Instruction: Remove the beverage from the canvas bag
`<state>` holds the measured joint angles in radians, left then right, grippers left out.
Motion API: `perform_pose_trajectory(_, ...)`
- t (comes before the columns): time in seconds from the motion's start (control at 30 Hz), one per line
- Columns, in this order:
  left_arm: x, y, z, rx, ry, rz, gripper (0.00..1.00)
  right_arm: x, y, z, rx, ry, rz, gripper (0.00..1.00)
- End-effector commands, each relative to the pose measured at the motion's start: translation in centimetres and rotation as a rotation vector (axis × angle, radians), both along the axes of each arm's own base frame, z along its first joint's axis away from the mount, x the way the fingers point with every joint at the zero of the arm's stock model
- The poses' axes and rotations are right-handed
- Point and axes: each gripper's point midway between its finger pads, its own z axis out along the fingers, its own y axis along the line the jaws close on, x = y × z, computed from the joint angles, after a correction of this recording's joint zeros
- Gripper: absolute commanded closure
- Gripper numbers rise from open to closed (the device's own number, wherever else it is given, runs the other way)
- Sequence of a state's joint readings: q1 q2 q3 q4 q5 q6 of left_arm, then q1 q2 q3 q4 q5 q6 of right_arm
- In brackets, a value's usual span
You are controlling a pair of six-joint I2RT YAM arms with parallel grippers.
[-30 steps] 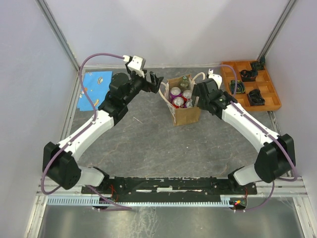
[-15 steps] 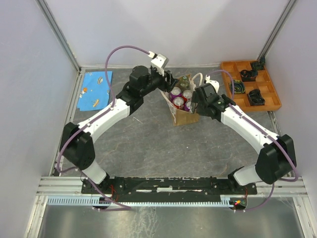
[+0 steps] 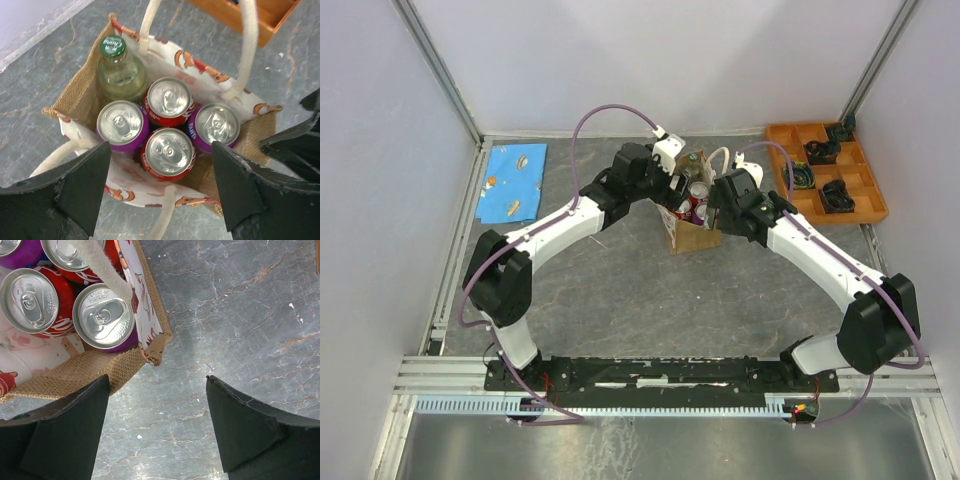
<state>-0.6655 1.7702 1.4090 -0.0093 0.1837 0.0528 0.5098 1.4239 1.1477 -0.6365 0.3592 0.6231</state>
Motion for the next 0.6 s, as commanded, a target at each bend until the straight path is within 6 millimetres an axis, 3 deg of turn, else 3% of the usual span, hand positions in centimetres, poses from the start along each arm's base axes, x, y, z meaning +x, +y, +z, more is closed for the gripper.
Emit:
perform_pose_trajectory(0.0, 0.2, 1.6, -0.5, 0.091, -0.046, 0.04, 0.1, -1.7, -0.9, -0.6, -0.053, 0.061, 0.021, 0.15)
perform_pose_trajectory(0.1, 0.1, 1.7, -1.4, 0.117, -0.032, 0.04, 0.03, -1.7, -0.8, -0.6, -0.048, 0.061, 0.023, 0.15)
perform_pose_trajectory(0.2, -0.1, 1.5, -2.6, 0.143, -0.012, 0.035, 0.02, -1.7, -0.8, -0.4, -0.04, 0.056, 0.016, 0.15)
perform_pose_trajectory(0.4, -1.0, 0.5, -3.4, 0.144, 0.013, -0.009, 0.12, -1.8, -0.8, -0.1, -0.03, 0.05, 0.004, 0.15)
perform_pose_trajectory(0.57, -0.9, 0.1, -4.5, 0.169, 0.076, -0.01, 0.12, -1.8, -0.8, 0.1, -0.028, 0.047, 0.002, 0.15)
